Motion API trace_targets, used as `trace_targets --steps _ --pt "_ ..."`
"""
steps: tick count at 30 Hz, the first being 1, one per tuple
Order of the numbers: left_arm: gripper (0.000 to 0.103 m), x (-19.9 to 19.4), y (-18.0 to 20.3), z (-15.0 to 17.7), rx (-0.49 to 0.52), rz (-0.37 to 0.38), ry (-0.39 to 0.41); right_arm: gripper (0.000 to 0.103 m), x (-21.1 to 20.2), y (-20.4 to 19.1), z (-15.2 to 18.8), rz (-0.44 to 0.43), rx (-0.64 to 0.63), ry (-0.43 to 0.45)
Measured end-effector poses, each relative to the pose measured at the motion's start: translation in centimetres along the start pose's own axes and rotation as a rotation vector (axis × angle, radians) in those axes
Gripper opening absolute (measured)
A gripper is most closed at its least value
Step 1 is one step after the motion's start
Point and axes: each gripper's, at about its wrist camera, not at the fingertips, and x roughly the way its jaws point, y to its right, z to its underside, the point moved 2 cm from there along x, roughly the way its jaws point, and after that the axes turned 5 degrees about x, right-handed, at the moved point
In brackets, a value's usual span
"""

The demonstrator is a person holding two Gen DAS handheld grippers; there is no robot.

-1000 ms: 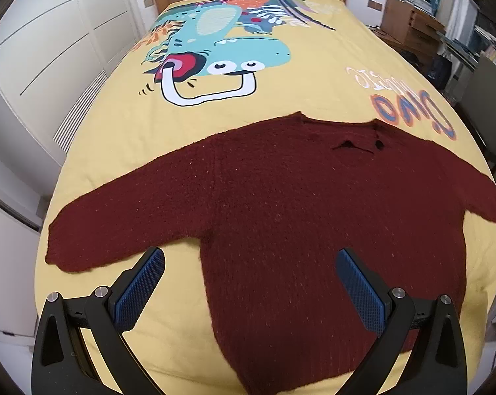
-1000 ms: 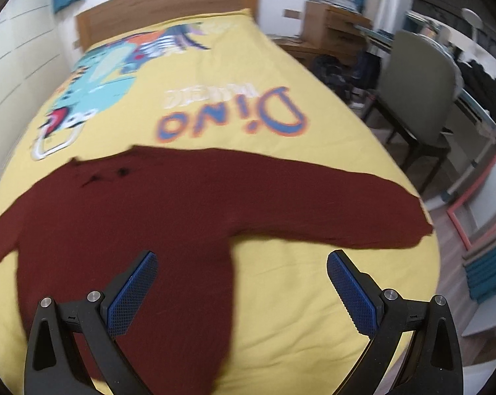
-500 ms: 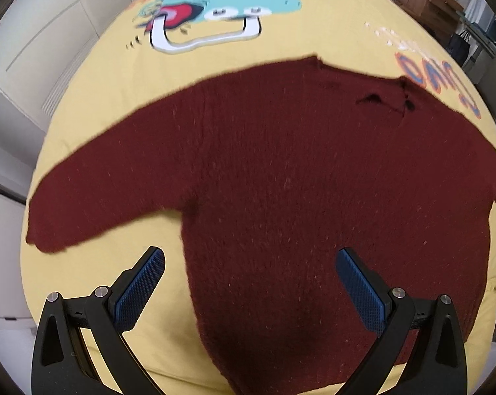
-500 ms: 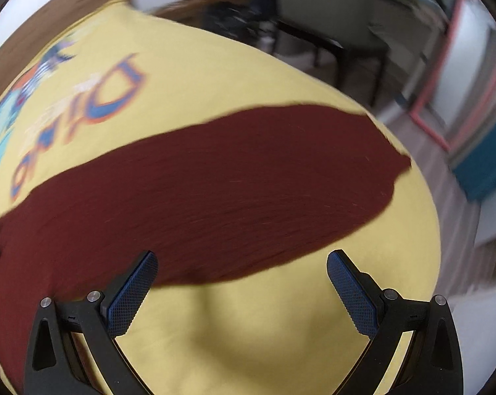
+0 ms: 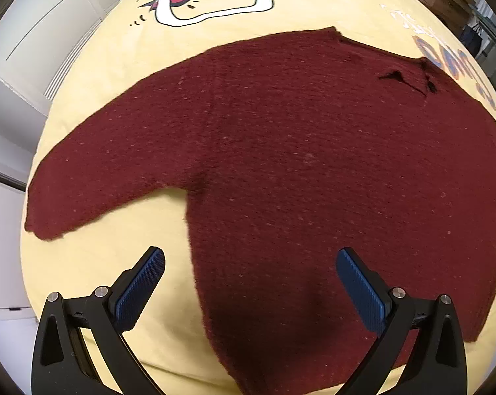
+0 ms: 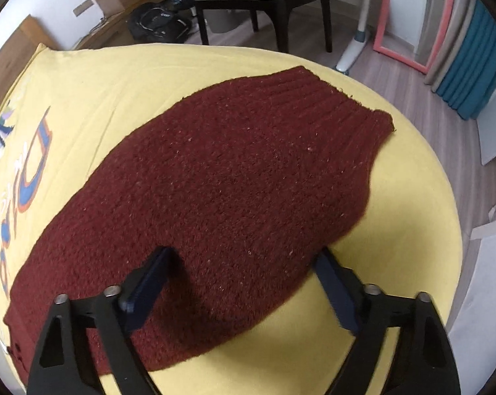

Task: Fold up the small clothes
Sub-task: 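Lower the right tool onto the sweater side and grasp its edge, then fold the gripped sweater side and sleeve across the body with the right tool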

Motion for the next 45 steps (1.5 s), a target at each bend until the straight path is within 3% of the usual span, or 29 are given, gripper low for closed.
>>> trace_targets --steps 1,4,5,8,16,23,27,35,40,45 --pt "0.102 0.0 -0.3 0.0 -0.005 -0.001 -0.001 0.065 -0.1 -0.4 -0.1 0.004 -0.021 0.001" --pt "0.102 0.1 -1.2 0.0 -0.032 -0.018 -0.015 0.021 -0.7 -1.4 -0.6 -0.015 -0.058 -0.005" --pt "0.102 0.2 -1.5 0.1 -0.039 -0.030 -0.021 0.018 -1.0 -1.7 -0.8 -0.026 -0.069 -0.002" --pt "0.102 0.3 -2.1 0.3 -0.040 -0.015 -0.021 0.016 -3.4 -3.8 -1.0 -0.027 -0.167 0.082" --pt "0.102 0.3 -2.8 0.0 -0.025 0.018 0.003 0.016 -13.0 -11.5 1.1 -0.195 -0.367 0.218" --pt "0.102 0.2 -4.9 -0.5 -0.056 0.062 0.045 0.016 -20.2 -22.1 6.6 -0.365 -0.515 0.263" --pt "0.102 0.0 -5.8 -0.5 -0.065 0.072 0.064 0.016 -22.3 -28.9 10.8 -0.467 -0.591 0.214" --pt "0.102 -0.6 -7.3 0.0 -0.065 0.053 0.076 0.016 -21.7 -38.2 20.5 -0.545 -0.769 0.101" --pt "0.102 0.1 -7.3 0.1 -0.062 0.058 0.067 0.016 -17.2 -39.6 27.7 -0.494 -0.874 -0.049" --pt "0.102 0.7 -7.1 0.6 -0.055 0.064 0.050 0.016 -10.9 -38.1 33.8 -0.401 -0.937 -0.213"
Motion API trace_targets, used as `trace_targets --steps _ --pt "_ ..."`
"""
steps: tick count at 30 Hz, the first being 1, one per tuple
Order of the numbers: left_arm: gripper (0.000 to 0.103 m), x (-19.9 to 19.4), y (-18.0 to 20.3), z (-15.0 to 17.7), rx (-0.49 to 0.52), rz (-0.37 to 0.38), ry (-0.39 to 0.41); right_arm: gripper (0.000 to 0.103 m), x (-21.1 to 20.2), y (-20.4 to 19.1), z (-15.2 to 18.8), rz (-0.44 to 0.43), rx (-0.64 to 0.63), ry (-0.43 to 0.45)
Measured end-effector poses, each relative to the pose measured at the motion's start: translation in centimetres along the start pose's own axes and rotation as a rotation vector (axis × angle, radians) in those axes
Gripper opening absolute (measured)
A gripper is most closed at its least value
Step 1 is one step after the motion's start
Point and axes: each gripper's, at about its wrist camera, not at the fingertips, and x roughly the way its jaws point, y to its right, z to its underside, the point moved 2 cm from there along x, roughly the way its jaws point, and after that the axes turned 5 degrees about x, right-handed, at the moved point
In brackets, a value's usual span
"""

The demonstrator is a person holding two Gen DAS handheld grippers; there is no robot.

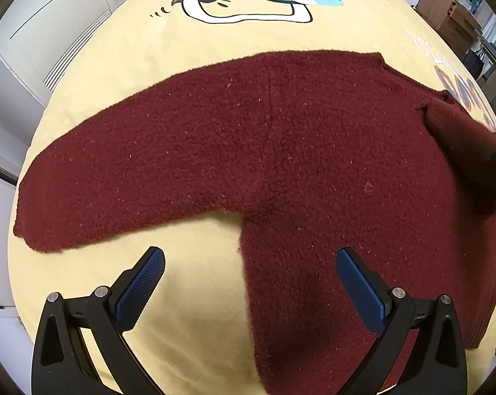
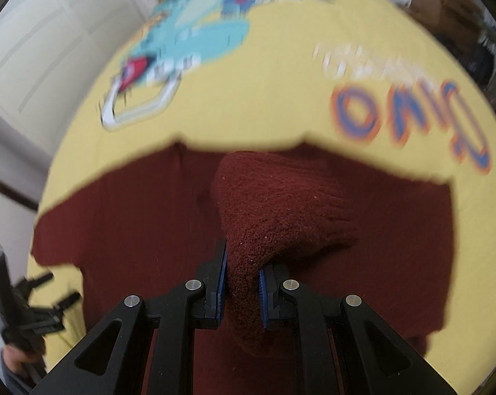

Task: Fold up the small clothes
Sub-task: 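Fold the gripped sweater side and sleeve across the body with the right tool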

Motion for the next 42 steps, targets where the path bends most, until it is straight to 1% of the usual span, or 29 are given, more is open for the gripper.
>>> trace_targets --steps 3,6,8,9,11,13,18,19,21,22,23,25,27,31,34,36,38,42 --pt "0.102 0.4 0.2 0.0 0.003 -0.001 -0.006 0.017 2.5 -0.3 1.7 0.021 0.002 -0.050" --pt "0.102 0.3 0.3 0.1 0.008 -0.004 -0.008 0.021 3.8 -0.3 2.9 0.019 0.008 -0.094" --pt "0.102 0.1 0.3 0.0 0.011 -0.006 -0.005 0.029 4.3 -0.4 3.1 0.029 0.001 -0.109" --pt "0.102 0.1 0.4 -0.1 0.011 -0.007 -0.003 0.035 4.3 -0.4 3.2 0.044 -0.008 -0.110" --pt "0.102 -0.1 0.5 -0.2 0.014 -0.012 -0.001 0.071 3.9 -0.3 3.2 0.056 -0.016 -0.114" --pt "0.102 -0.2 0.8 -0.5 0.018 -0.016 0.001 0.079 3.1 0.0 3.3 0.057 -0.022 -0.112" --pt "0.102 -0.5 1.7 -0.9 0.043 -0.026 0.002 0.082 0.6 1.7 4.3 0.094 -0.065 -0.104" --pt "0.102 -0.5 1.9 -1.2 0.047 -0.019 0.002 0.082 0.3 2.3 4.6 0.083 -0.067 -0.107" --pt "0.102 -0.5 3.0 -2.0 0.053 0.006 0.002 0.082 -0.6 3.6 5.4 0.029 -0.052 -0.113" --pt "0.102 -0.8 4.1 -2.7 0.070 0.029 0.013 0.082 -0.9 4.5 5.9 0.017 -0.034 -0.113" --pt "0.102 -1.0 5.0 -3.2 0.086 0.042 0.024 0.082 -1.2 5.7 6.5 0.025 -0.013 -0.113" --pt "0.102 -1.5 7.1 -4.6 0.133 0.059 0.046 0.083 -1.4 6.7 6.8 0.060 0.007 -0.109" --pt "0.102 -2.1 9.9 -6.1 0.191 0.077 0.070 0.083 -2.0 8.5 7.5 0.096 0.032 -0.103" --pt "0.102 -2.6 16.3 -9.0 0.325 0.108 0.105 0.083 -3.3 11.1 8.3 0.098 0.094 -0.084" --pt "0.102 -2.1 20.4 -10.4 0.399 0.091 0.106 0.083 -3.9 12.5 8.6 0.110 0.128 -0.066" --pt "0.102 -1.6 22.4 -10.4 0.425 0.084 0.094 0.083 -4.1 13.4 8.8 0.108 0.145 -0.060" --pt "0.102 -0.7 25.1 -11.0 0.482 0.079 0.077 0.083 -4.4 14.0 9.0 0.099 0.159 -0.057" --pt "0.101 1.5 27.8 -11.3 0.563 0.008 0.056 0.083 -4.2 14.6 9.2 0.098 0.179 -0.052"
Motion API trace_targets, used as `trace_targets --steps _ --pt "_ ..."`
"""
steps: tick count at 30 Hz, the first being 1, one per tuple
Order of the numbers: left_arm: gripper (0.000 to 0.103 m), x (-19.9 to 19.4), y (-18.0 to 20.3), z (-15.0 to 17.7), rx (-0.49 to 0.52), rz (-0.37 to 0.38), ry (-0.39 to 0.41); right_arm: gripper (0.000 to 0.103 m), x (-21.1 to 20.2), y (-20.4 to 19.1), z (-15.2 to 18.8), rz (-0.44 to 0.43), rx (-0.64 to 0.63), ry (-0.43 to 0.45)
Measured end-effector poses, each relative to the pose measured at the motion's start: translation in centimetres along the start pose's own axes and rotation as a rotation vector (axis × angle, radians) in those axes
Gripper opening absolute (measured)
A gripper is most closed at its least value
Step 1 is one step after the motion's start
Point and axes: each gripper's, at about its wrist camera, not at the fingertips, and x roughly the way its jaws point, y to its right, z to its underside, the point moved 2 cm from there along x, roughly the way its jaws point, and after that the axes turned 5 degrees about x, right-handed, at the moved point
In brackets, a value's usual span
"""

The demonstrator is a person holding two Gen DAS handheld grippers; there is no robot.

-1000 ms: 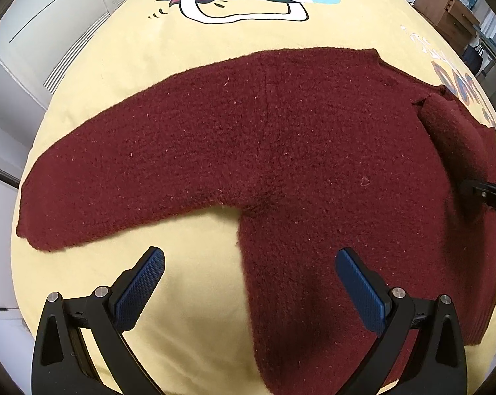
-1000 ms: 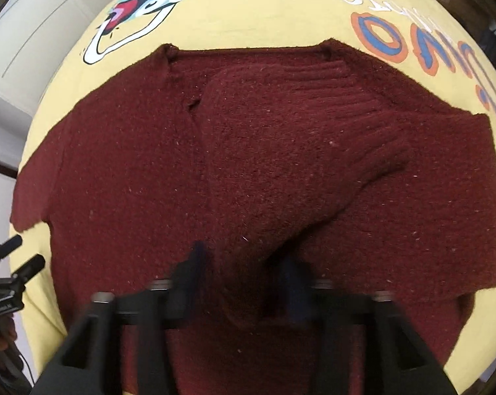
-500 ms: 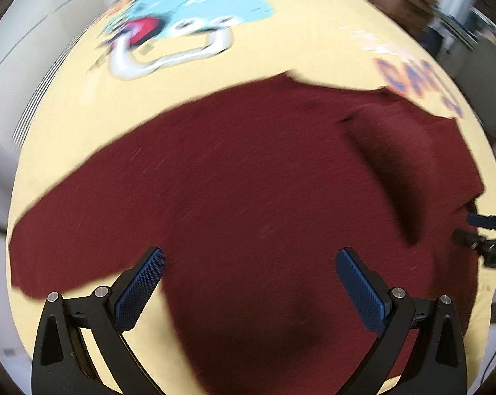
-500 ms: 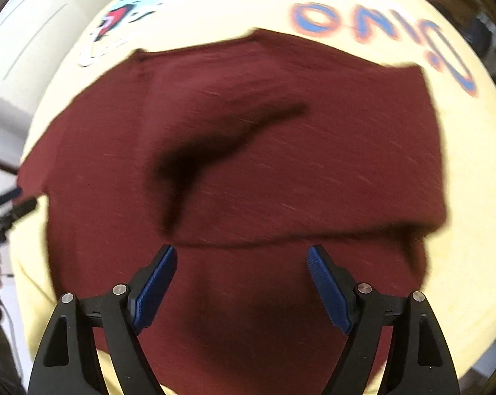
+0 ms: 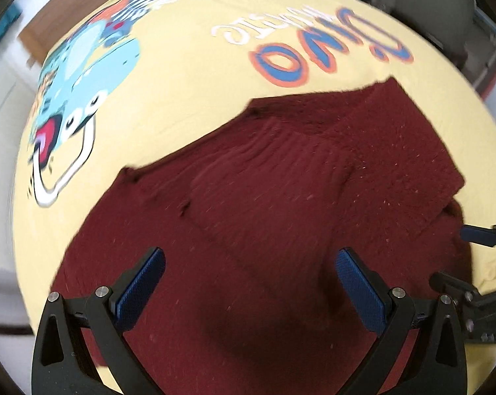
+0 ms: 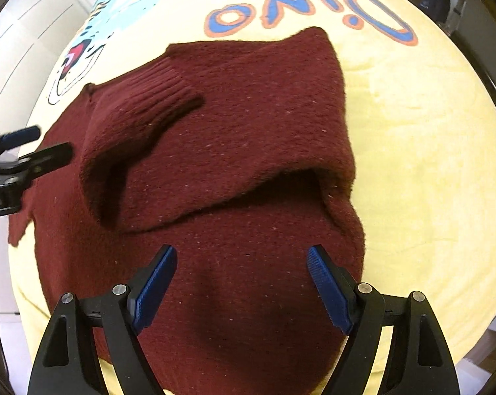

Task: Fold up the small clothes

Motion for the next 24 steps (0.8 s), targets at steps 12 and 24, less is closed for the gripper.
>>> trace_targets --steps 12,24 --pt "0.045 7.3 2.7 -1.3 0.041 -0.008 -0.153 0.083 1.5 2.4 0.6 -0.001 0.067 -0.020" --pt "0.014 2.5 -7.6 3.4 -0.191 0.124 -0.007 0.083 0.8 3.3 0.7 -0.005 0.088 0.010"
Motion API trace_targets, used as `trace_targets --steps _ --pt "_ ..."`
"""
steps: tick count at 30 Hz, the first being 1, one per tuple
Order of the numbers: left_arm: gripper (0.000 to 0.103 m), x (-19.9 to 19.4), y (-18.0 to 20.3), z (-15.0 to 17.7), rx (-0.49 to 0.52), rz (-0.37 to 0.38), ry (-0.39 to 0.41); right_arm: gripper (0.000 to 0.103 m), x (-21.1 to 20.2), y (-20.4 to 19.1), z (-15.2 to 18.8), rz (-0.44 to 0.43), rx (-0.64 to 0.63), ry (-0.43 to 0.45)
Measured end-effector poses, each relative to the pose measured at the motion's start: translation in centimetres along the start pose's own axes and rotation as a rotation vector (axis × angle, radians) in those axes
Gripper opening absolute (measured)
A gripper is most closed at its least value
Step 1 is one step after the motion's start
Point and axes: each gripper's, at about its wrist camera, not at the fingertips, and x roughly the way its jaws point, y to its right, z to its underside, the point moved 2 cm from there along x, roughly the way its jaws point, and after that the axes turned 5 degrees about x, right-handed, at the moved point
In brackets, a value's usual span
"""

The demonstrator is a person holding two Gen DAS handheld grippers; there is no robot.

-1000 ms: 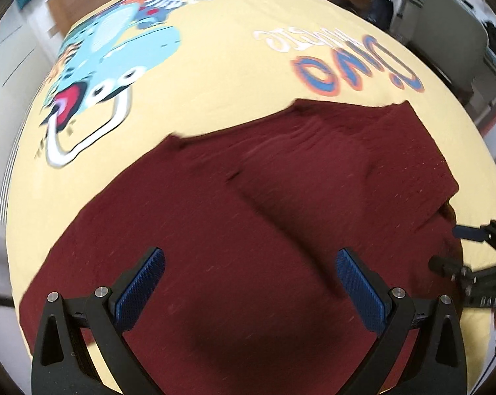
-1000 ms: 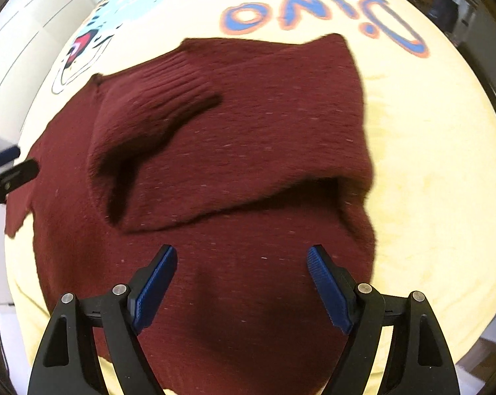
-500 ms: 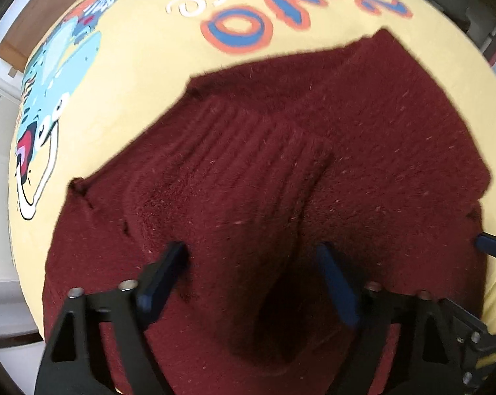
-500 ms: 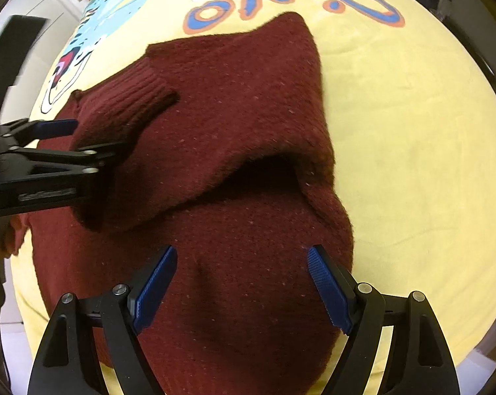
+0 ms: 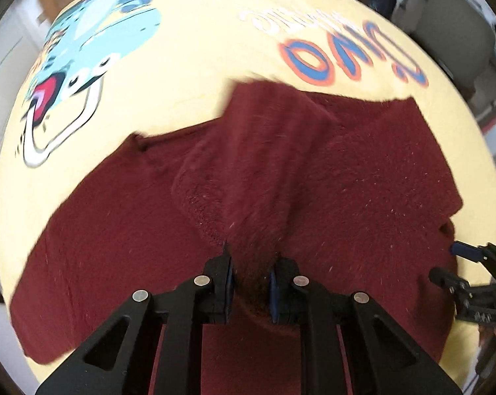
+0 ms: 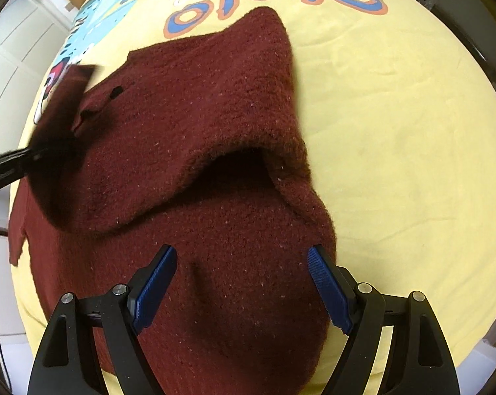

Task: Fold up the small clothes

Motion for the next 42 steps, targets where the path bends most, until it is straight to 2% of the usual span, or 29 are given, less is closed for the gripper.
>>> trace_targets --steps 4,7,10,12,13,16,18,20,23,25,27,32,37,42 --pt "0.017 -0.1 -3.5 2.6 -0.100 0.070 0.015 0.083 -0.1 -0.3 0.1 0.003 -0.007 0.006" --pt "0.017 0.0 -4.1 3.9 -0.168 0.105 -0.002 0.083 0.1 -0.5 0.3 0.005 -0.015 0.005" --pt "0.024 1.0 -5.2 5.3 -0.233 0.126 -0.025 0.083 0.4 -1.2 0.2 0.010 -0.030 0.005" --pt "0.034 1.7 -5.3 5.6 -0.267 0.122 -0.043 0.083 0.4 -1.0 0.4 0.014 -0.037 0.002" --pt "0.037 1.3 -5.3 5.4 -0.285 0.123 -0.050 0.083 0.4 -0.9 0.4 0.017 -0.038 0.002" --pt "0.045 0.7 -6.3 7.4 -0.336 0.136 -0.062 0.083 0.6 -1.0 0.5 0.022 -0.037 0.001" --pt "0.062 0.3 -7.0 8.2 -0.353 0.129 -0.063 0.083 0.7 -1.0 0.5 0.023 -0.040 0.001" --pt "0.068 -0.3 -7.9 8.9 -0.370 0.126 -0.056 0.083 0.7 -1.0 0.5 0.023 -0.045 0.003" --pt "0.084 -1.7 -9.3 9.6 -0.368 0.111 -0.050 0.083 0.8 -0.9 0.5 0.024 -0.049 0.005" --pt "0.091 -2.6 -9.9 9.7 -0.371 0.095 -0.036 0.083 0.9 -1.1 0.4 0.027 -0.049 0.009" --pt "0.102 -3.6 -11.1 9.4 -0.397 0.117 -0.005 0.083 0.9 -1.1 0.4 0.033 -0.055 0.013" --pt "0.102 -4.4 -13.0 8.1 -0.439 0.129 0.039 0.084 1.0 -1.2 0.4 0.034 -0.054 0.013" --pt "0.102 -1.5 -12.6 7.2 -0.461 0.198 -0.004 0.085 1.1 -1.4 0.4 0.036 -0.068 0.008" --pt "0.101 2.3 -11.4 7.1 -0.449 0.182 -0.077 0.085 0.9 -1.4 0.3 0.045 -0.074 0.006"
